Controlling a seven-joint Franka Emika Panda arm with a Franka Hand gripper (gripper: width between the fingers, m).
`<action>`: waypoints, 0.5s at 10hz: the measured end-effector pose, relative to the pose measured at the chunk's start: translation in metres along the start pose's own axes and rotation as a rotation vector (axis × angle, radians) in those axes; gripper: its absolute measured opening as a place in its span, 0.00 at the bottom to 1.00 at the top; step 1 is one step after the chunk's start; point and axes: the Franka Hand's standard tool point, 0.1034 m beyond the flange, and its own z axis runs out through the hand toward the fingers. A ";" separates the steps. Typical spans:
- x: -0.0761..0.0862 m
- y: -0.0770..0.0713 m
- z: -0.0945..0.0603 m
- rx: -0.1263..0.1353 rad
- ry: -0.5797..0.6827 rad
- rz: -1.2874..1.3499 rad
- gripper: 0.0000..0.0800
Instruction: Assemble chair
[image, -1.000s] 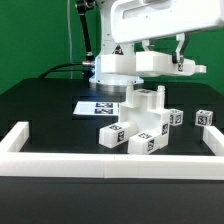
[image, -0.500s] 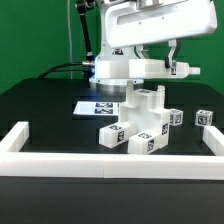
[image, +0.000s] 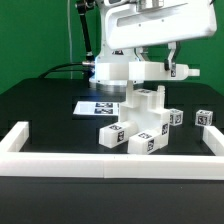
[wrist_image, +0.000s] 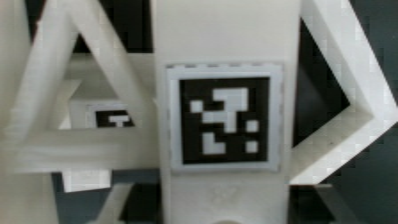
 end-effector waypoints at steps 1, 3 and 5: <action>-0.001 -0.002 0.001 0.001 0.004 -0.004 0.37; 0.000 -0.003 0.002 0.003 0.016 -0.008 0.37; 0.003 -0.004 0.003 0.006 0.035 -0.013 0.37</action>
Offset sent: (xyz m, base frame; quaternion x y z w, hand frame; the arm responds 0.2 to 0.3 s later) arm 0.0030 0.0080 -0.0118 0.0039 0.0069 0.0031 1.0000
